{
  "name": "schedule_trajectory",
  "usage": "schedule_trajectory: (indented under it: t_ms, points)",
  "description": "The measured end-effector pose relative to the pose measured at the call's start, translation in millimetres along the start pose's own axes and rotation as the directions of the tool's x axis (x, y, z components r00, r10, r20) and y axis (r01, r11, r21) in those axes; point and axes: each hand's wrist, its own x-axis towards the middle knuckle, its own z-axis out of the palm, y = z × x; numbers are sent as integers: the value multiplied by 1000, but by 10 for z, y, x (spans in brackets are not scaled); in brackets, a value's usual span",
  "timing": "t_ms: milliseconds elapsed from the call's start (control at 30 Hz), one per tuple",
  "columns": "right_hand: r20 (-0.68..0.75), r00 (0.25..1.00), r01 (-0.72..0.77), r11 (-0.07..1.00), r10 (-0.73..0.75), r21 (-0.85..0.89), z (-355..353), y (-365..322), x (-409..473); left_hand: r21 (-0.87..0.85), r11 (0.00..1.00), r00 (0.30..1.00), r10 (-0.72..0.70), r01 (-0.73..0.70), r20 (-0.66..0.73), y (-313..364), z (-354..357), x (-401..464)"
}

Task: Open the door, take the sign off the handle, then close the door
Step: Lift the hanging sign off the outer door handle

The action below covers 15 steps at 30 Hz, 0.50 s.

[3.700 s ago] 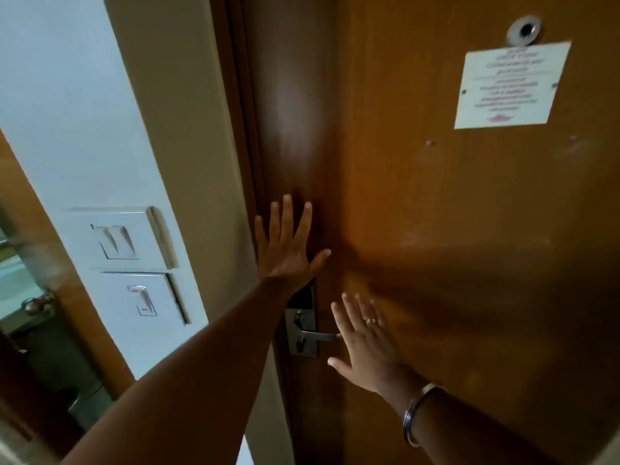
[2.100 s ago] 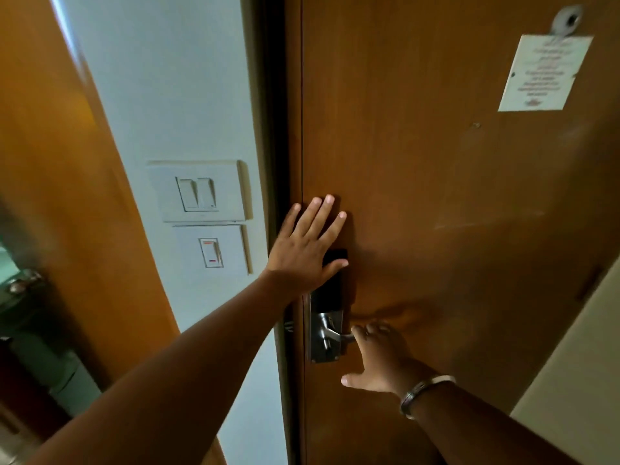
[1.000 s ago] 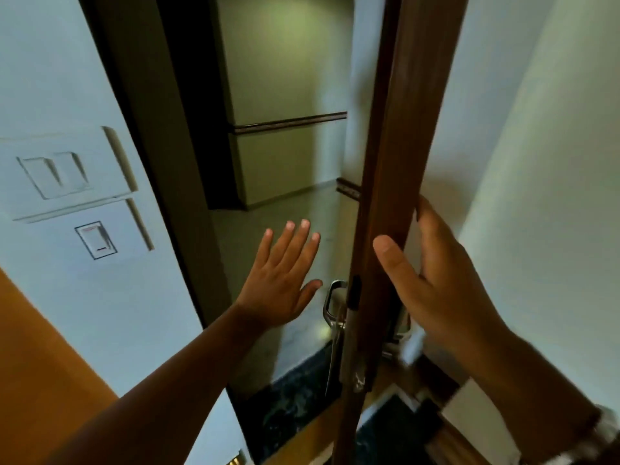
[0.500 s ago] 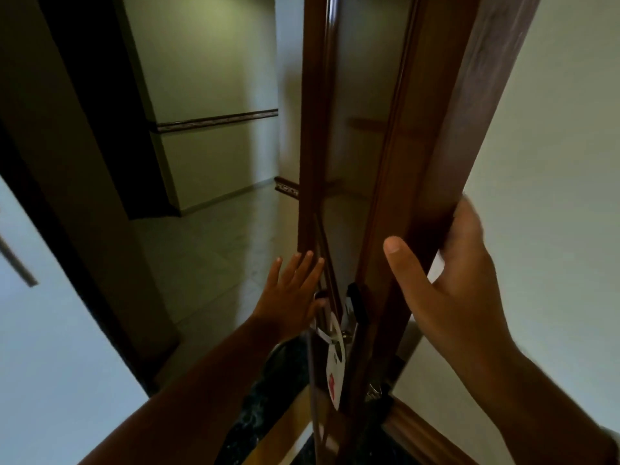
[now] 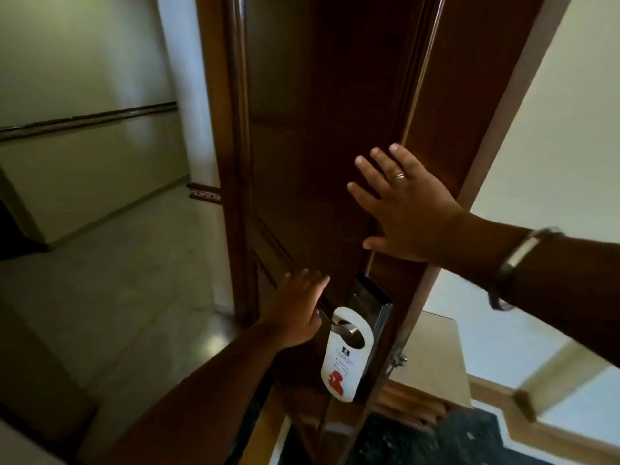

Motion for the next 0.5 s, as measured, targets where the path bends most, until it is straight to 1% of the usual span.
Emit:
schedule_trajectory:
  t_ms: [100, 133, 200, 233, 300, 400, 433, 500]
  points:
    - [46, 999, -22, 984, 30, -177, 134, -52, 16, -91, 982, 983, 157, -166, -96, -17, 74, 64]
    - [35, 999, -32, 981, 40, -189, 166, -54, 23, -94, 975, 974, 188, -201, -127, -30, 82, 99]
    - [53, 997, -37, 978, 49, -206, 209, -61, 16, -95, 965, 966, 233, -244, -114, -23, 68, 219]
    - [61, 997, -34, 976, 48, -214, 242, -71, 17, -86, 962, 964, 253, -259, -78, -11, 51, 283]
    - [74, 996, -21, 969, 40, -247, 285, -77, 14, -110, 962, 966, 255, -249, 48, 25, 30, 395]
    - [83, 995, -24, 962, 48, -272, 349, -75, -2, -294, 942, 941, 236, -160, 243, 99, 37, 489]
    - [86, 995, -28, 961, 54, -275, 363, -68, 0, -340, 932, 927, 235, -130, 291, 117, 49, 526]
    - [90, 994, -30, 965, 55, -262, 385, -63, 5, -356, 928, 914, 235, -109, 332, 127, 57, 600]
